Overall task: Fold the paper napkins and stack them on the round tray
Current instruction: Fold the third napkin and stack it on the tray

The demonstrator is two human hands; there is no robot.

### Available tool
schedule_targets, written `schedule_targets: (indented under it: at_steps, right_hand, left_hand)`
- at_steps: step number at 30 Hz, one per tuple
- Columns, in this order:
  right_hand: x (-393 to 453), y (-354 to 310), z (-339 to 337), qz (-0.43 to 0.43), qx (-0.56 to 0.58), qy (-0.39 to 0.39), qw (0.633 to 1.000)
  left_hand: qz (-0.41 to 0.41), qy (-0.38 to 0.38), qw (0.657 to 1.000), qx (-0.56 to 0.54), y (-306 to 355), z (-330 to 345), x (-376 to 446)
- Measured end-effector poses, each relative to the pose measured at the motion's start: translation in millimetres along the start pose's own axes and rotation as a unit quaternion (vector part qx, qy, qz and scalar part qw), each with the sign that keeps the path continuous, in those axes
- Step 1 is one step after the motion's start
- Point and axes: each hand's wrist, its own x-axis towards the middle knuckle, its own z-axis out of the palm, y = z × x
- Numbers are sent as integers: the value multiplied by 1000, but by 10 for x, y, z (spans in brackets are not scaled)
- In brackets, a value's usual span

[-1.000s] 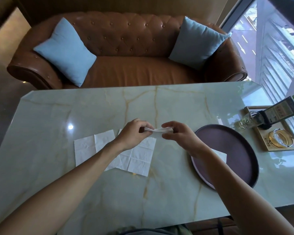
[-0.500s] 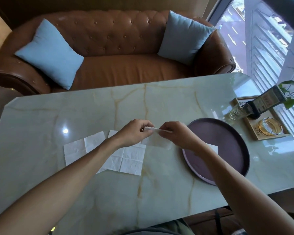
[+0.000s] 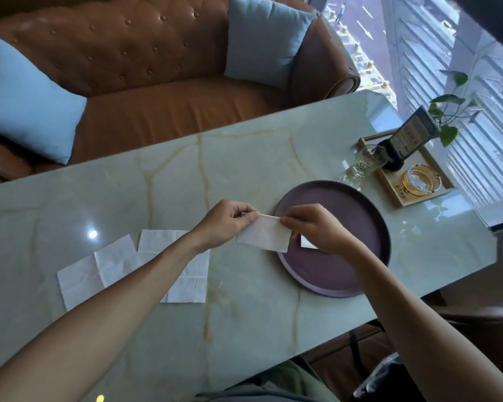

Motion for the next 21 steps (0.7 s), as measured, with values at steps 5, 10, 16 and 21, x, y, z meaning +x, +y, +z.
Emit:
schedule_targets:
  at_steps: [5,10,16,21]
  right_hand:
    - [-148,732,-285,105,115,59,986]
    - [-260,1111,-224,167,322,-42,931]
    - [-172,1516,-111,249,380,41,890]
    - [-87,1742,-81,301,342,97,885]
  left_hand:
    - [-18,-45,998,-25,37,315,287]
    - [-23,-99,994,-47,124,764,617]
    - [-112,-61,990,-66,-142,1261,957]
    - [-215,29,970,-114,-390,1698,1135]
